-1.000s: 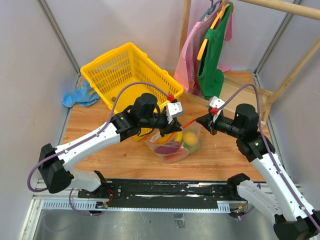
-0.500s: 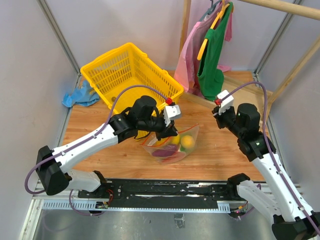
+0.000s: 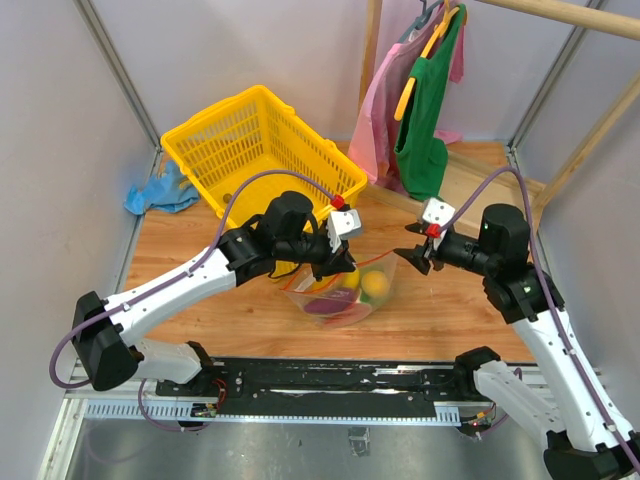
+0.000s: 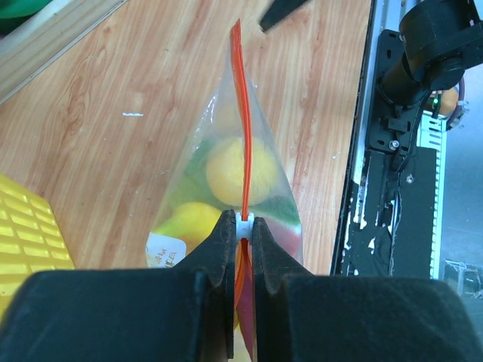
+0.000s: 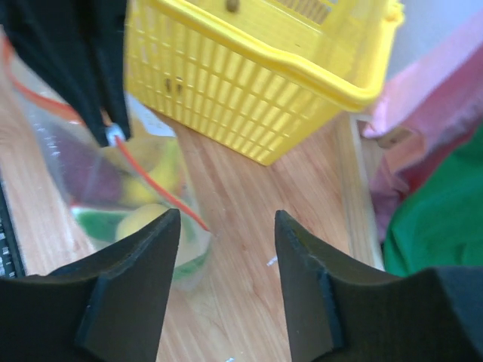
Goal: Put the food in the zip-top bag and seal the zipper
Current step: Zip the zipper food storage bag at the center of the board.
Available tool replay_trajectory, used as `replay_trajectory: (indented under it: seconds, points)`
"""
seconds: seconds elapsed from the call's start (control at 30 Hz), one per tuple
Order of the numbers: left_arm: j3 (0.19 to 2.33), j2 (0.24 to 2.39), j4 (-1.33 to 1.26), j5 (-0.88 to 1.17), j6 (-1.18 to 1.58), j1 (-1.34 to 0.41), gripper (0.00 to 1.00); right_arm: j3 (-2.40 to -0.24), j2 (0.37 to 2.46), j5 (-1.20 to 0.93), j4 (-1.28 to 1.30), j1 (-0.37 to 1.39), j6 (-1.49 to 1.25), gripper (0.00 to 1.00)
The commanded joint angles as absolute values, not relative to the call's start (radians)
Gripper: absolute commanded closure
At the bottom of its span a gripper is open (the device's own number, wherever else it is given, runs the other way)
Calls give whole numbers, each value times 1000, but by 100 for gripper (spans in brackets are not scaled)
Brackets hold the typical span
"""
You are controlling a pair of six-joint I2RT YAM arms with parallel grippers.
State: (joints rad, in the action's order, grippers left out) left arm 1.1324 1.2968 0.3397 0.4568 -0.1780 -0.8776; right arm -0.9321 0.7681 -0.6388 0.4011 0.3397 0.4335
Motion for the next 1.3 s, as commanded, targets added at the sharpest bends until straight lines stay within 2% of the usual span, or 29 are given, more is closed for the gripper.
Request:
replay_trajectory:
  seconds: [0.0,0.13,0.4,0.87,0.93,1.13,1.27]
  points:
    - [1146,1299,301,466,-177,-877,100,-964,777,-847,456,330,523,44]
    - [1145,1300,294,469,-180,-877,100,-954,816,-936,423,342,517,41]
    - [1148,1307,277,488,-175,-878,100,-946,904,-944,377,410,542,45]
    - [1154,1307,272,497,-176,-877,100,-958,980,-833,460,469,658,61]
    - [1156,1307,272,496,-177,-877,100,-962,982,-817,479,475,676,67]
    - [1155,1302,285,488,-179,-877,100,-968,971,-749,476,476,673,99]
    - [1147,1292,306,475,-181,-877,100,-970,955,-654,471,476,644,99]
